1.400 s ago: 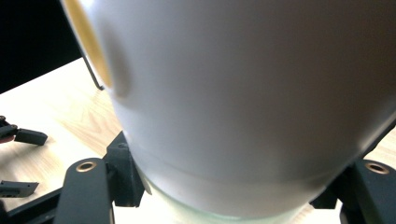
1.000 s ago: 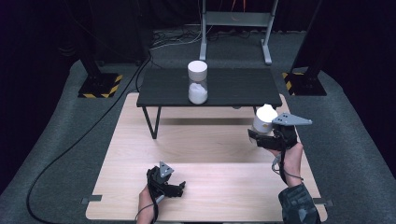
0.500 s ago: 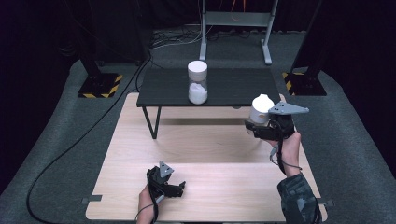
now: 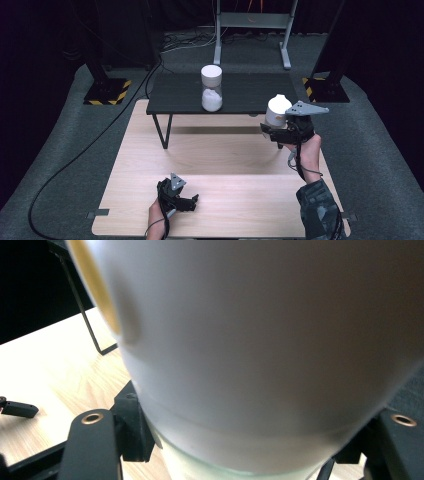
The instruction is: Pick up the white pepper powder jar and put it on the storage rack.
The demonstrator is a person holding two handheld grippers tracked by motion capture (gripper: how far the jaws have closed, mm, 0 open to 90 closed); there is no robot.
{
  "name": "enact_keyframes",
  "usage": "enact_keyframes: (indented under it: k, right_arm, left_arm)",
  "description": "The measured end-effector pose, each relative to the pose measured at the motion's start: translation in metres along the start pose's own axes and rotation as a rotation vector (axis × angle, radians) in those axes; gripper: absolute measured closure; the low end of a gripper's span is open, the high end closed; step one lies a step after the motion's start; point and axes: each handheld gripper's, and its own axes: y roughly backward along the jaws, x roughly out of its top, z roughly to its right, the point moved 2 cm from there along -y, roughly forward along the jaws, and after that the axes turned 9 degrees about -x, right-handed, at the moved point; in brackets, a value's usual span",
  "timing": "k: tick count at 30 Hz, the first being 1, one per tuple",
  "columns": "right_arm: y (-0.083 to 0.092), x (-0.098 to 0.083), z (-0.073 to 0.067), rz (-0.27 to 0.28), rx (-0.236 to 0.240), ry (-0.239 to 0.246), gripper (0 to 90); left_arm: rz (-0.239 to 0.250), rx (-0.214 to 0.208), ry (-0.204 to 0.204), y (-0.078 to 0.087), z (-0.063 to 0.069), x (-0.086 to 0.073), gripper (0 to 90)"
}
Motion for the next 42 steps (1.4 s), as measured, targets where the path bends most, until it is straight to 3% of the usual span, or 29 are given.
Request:
enact_keyframes:
  k: [42]
  right_arm:
    - [-0.024, 0.044, 0.006, 0.011, 0.008, -0.015, 30.5]
  left_arm:
    - [-0.001, -0.001, -0.001, 0.0, 0.0, 0.0, 0.7]
